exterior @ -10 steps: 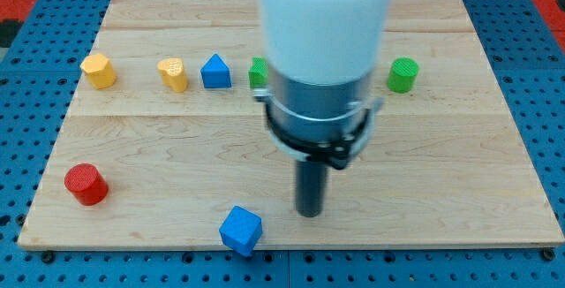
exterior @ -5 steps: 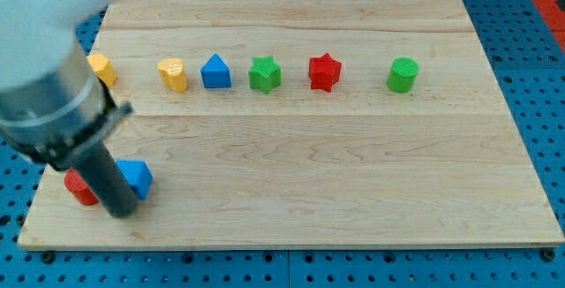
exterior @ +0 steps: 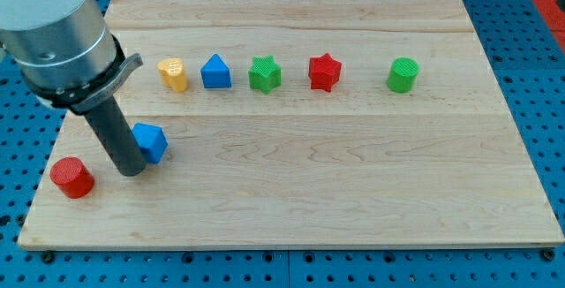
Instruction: Move the blue cube right to the yellow hexagon
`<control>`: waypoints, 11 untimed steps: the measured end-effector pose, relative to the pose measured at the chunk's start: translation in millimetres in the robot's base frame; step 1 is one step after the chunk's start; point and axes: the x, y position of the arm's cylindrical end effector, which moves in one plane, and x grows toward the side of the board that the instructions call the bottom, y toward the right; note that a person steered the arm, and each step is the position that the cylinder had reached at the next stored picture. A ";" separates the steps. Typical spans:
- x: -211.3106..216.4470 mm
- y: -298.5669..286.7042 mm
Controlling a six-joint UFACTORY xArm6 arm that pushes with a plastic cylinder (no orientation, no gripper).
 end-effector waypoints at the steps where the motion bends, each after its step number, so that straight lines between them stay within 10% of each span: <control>1: -22.1 2.0; 5: -52.4 50.7; 11: -92.1 -43.7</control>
